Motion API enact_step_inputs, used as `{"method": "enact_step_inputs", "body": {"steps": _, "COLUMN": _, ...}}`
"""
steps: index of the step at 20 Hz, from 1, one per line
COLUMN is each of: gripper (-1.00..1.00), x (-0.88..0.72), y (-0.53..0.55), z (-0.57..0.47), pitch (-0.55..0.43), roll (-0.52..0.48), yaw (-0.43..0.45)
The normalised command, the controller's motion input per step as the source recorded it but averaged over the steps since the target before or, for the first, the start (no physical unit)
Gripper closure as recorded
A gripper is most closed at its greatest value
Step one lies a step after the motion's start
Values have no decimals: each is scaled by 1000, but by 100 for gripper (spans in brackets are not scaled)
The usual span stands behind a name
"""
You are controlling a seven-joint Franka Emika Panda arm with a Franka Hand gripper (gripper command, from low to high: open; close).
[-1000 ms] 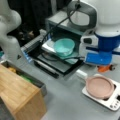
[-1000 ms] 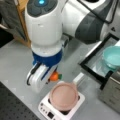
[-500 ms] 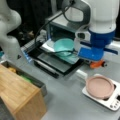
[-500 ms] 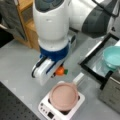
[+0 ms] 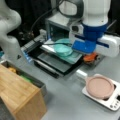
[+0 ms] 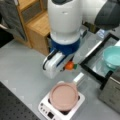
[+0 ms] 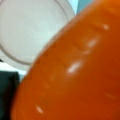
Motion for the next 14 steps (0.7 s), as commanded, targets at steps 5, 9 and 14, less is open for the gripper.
{"method": "enact_step_inputs", "body": {"steps": 5, "gripper": 100, "x": -662, "y": -24, "z": -243, "pitch": -268, "roll": -65, "yaw": -130}}
{"method": "enact_step_inputs", "body": {"steps": 9, "gripper": 100, "x": -722, "y": -32, "z": -235, "pitch": -283, "roll": -58, "yaw": -151}}
{"method": "enact_step_inputs", "body": {"steps": 14, "gripper": 100, "x": -641, "y": 14, "z": -216, "pitch": -287, "roll": -45, "yaw": -102}}
